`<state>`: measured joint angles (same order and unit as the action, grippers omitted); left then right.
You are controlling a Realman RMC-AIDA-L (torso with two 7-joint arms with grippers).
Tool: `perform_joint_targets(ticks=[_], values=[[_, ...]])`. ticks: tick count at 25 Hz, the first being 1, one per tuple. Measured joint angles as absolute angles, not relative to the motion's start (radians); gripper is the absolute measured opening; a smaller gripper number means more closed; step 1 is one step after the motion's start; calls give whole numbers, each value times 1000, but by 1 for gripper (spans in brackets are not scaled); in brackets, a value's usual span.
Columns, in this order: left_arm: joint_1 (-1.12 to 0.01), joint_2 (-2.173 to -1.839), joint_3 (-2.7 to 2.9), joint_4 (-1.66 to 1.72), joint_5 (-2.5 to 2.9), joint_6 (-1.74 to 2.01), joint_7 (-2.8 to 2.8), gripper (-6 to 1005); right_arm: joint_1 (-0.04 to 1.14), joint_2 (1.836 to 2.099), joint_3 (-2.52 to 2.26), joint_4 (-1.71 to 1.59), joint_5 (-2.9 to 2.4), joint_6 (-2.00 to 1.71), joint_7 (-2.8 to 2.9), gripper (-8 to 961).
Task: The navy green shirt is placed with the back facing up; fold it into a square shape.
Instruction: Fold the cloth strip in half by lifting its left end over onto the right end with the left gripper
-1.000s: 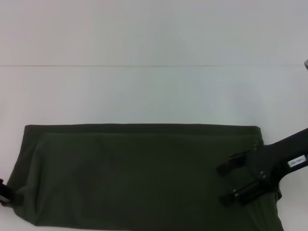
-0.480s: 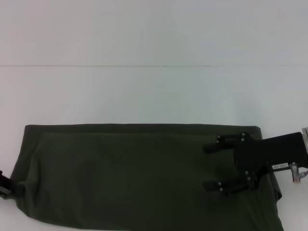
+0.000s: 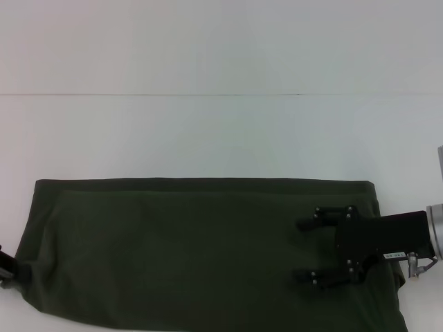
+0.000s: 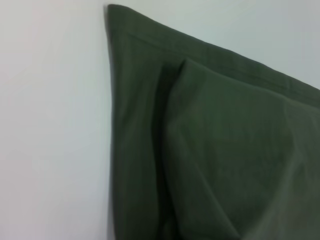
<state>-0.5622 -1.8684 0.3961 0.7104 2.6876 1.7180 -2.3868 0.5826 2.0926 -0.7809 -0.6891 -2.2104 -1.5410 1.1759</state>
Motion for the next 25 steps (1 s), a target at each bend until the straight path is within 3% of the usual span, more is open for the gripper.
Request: perform_joint_targets(ticks=[11,22,25], values=[[-521,-1871,396,760,2689,1699,-2431,54,584,2094,-784,-694,-2205,-1546,1179,916],[-500,-1864,249,802,2637,1728,-2449,272,583,2092,-776,-698,-2201,-1549,1176,917],[-503,-1855,224,785,2592,1756,-2443,411,582,2092,-776,-698,-2200,-1547,1173,917]])
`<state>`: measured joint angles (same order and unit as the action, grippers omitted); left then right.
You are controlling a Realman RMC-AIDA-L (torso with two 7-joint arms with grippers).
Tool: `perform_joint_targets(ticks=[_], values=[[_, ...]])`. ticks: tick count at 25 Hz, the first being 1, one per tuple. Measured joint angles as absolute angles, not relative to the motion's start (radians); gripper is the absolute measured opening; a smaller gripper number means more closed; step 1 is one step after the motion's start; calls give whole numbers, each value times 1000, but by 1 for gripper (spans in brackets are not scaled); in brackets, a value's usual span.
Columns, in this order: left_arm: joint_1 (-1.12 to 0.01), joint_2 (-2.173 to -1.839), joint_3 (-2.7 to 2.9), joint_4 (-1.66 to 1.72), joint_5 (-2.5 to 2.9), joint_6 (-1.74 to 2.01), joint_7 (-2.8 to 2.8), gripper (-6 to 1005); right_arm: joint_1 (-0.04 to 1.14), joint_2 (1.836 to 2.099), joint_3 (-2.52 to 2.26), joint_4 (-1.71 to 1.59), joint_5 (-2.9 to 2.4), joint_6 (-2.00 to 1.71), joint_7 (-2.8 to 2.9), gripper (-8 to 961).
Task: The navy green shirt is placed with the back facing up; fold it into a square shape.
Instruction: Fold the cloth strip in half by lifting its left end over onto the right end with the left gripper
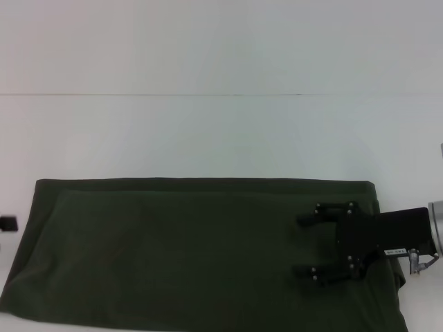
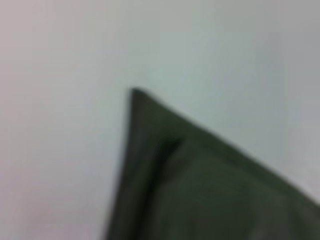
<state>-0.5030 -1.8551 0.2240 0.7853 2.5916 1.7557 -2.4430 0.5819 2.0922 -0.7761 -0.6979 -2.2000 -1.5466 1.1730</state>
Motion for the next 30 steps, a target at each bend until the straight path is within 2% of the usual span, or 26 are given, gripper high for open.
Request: perform_joint_targets(ticks=[2,8,30], values=[[-510,-1847,220,754,2538,1787,-2431,504,582,2092,-776,-697,-2200,-1543,1173,917],[-546,-1847,308,662,2512,1757,-2412,668,581,2092,-777,-692,-2200,-1538,1171,916],[-556,-1879,485,619,2514,1515,-2407,676,582,2094,-802,-687,-2203,-1526,1167,917]])
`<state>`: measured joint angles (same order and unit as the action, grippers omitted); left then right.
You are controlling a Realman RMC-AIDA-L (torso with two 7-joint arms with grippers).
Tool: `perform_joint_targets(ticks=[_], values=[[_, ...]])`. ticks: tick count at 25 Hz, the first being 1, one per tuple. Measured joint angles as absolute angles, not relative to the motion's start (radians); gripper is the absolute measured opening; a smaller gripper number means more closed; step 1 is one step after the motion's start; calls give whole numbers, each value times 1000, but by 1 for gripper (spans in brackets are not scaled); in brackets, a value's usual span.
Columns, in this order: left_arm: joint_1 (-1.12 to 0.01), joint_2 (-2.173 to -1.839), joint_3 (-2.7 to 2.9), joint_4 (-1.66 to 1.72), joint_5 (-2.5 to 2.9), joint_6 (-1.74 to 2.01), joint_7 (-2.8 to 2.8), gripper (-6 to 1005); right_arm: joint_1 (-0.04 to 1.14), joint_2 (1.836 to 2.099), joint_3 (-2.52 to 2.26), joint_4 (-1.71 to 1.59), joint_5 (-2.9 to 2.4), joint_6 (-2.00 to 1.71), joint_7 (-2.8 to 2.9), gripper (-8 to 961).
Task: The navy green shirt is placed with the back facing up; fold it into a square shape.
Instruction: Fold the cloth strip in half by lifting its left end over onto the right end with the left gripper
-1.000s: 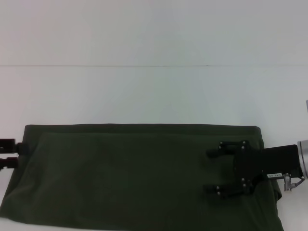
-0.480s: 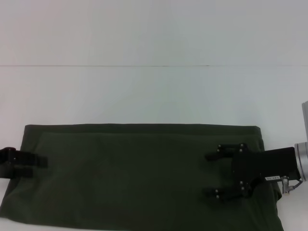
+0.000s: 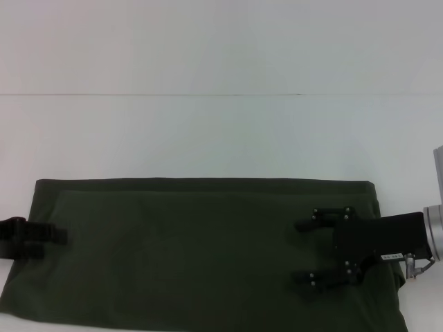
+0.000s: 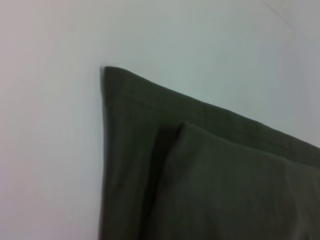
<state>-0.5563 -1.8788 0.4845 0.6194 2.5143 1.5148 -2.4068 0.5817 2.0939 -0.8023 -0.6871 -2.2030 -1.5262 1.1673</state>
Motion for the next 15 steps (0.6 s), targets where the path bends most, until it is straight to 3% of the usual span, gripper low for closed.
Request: perform_joint_targets(ticks=[15], values=[[-552,-1885,500,626,2536,1471,-2407,677,583,2094,-802,-687,-2201,-1523,1167,916]])
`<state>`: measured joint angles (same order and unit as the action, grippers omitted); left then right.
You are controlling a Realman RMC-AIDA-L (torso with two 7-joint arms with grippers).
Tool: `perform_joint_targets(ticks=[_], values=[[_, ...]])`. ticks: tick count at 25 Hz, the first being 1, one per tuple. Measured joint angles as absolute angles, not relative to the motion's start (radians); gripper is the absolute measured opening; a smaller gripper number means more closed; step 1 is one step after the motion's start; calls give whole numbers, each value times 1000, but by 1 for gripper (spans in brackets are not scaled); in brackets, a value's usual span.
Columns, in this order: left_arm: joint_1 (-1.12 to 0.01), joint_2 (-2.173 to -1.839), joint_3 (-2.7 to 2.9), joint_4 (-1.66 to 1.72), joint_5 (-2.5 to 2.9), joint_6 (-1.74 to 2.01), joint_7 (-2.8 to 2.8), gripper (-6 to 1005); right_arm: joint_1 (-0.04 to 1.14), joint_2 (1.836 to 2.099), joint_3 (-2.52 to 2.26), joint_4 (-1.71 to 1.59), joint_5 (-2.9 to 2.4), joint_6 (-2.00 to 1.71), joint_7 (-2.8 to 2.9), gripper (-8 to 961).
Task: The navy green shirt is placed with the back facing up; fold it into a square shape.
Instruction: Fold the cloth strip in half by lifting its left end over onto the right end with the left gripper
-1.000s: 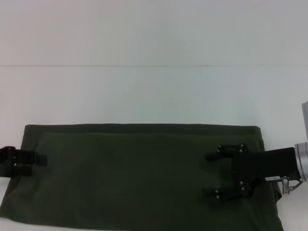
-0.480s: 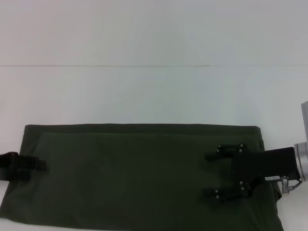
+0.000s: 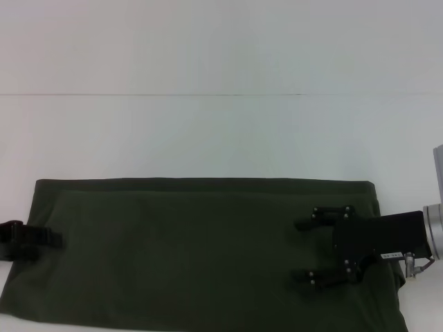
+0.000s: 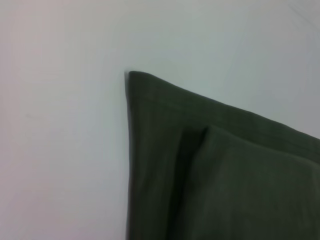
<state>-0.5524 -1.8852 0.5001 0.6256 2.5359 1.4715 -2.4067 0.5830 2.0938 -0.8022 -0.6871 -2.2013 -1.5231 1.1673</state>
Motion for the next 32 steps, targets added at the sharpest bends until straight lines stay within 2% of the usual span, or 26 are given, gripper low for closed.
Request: perform_joint_targets(ticks=[16,32], values=[[-537,-1876,497,748,2572,1508,-2396,680,583,2094,-802,-687,-2200,-1523,1168,917],[-535,-1892,518,735,2608,1477,-2390,687,590,2094,-812,-676,-2204,-1511,1169,916]])
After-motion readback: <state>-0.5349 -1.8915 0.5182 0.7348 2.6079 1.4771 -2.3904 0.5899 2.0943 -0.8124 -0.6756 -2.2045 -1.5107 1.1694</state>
